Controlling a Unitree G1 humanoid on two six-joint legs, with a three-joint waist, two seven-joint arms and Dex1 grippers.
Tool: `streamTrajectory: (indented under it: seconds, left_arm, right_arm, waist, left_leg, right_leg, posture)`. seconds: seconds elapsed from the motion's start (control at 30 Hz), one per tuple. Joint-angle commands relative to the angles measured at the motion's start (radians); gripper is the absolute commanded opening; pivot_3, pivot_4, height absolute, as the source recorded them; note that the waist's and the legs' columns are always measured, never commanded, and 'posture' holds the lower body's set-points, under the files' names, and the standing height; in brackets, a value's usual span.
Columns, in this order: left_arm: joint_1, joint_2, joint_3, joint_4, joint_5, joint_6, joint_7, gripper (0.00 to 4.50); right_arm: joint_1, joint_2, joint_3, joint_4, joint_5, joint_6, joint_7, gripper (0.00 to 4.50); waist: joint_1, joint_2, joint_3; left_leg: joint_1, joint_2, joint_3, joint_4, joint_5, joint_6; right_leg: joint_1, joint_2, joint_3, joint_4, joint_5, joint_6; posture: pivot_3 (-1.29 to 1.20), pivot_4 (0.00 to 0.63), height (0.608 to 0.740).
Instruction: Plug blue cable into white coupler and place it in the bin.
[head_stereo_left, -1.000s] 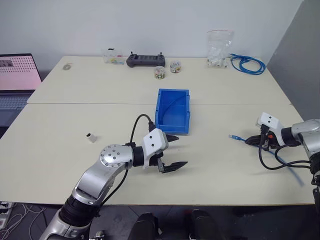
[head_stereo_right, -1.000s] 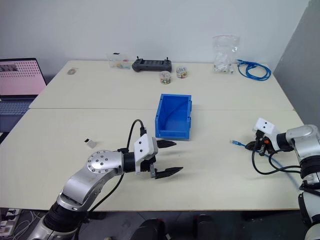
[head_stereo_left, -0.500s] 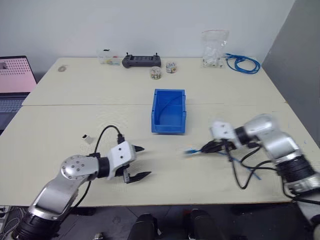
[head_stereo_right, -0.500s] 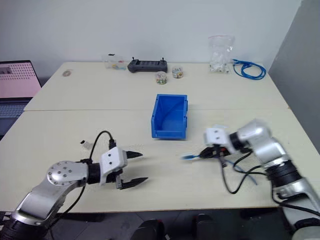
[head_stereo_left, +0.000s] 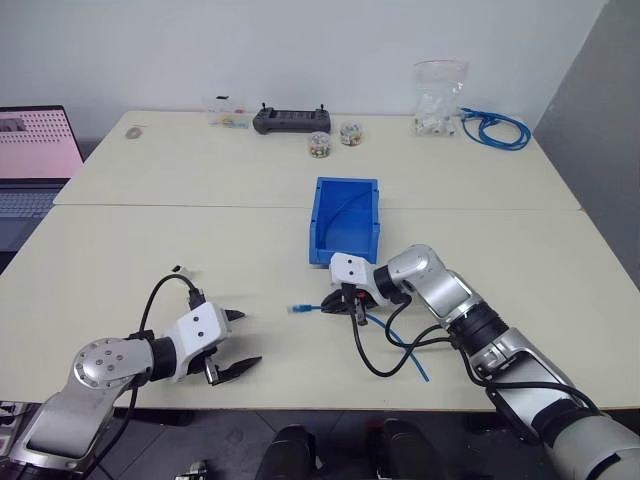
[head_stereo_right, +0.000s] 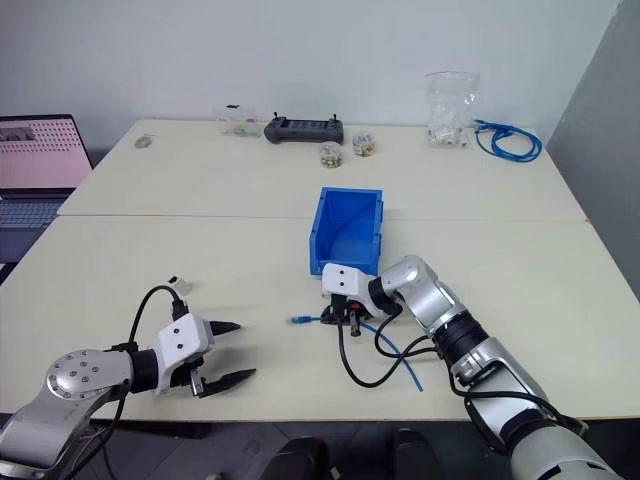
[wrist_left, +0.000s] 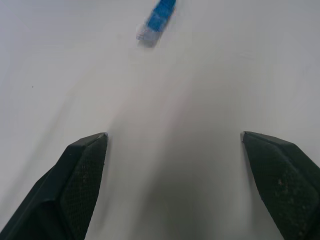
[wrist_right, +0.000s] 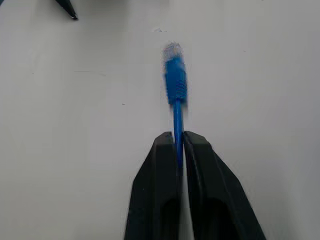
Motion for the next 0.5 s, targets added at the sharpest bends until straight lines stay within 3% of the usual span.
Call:
streamTrajectory:
  seconds: [0.03,0.2,0.33,0.5]
  left_arm:
    - [-0.058,-0.03,0.005,0.045,0.0,-0.024,0.01,4.5]
    - [-0.17,-0.081,-0.032,0.153,0.03,-0.097,0.011,4.5]
    - [-0.256,-0.106,-0.086,0.253,0.062,-0.161,-0.032,4.5]
    - [-0.353,-0.132,-0.16,0.386,0.102,-0.256,-0.097,4.5]
  right_arm:
    - [-0.009,0.019,-0.025,-0.026,0.016,0.003,-0.011,1.45]
    - [0.022,-0.007,-0.088,-0.17,0.107,0.115,0.031,2.65]
    - [0.099,-0.09,-0.112,-0.35,0.158,0.212,0.053,3.7]
    - [0.239,-0.21,-0.144,-0.567,0.207,0.313,0.03,3.7]
  waist:
    - [-0.002,0.0,0.0]
    - [-0.005,0.0,0.0]
    - [-0.006,0.0,0.0]
    - [-0.004,0.0,0.0]
  left_leg:
    - [0.0,0.0,0.0,0.0,0.0,0.0]
    - [0.0,0.001,0.0,0.0,0.0,0.0]
    - [-0.001,0.001,0.0,0.0,0.0,0.0]
    - [-0.001,0.001,-0.001,0.0,0.0,0.0]
  right_leg:
    - [0.0,0.0,0.0,0.0,0.0,0.0]
    - [0.0,0.001,0.0,0.001,0.0,0.0]
    - [0.0,0.001,-0.001,0.0,0.0,0.0]
    - [0.0,0.001,-0.001,0.0,-0.002,0.004]
  posture:
    - [0.0,0.15,0.74]
    - [0.0,0.15,0.74]
    - [0.0,0.15,0.74]
    - [0.0,0.15,0.74]
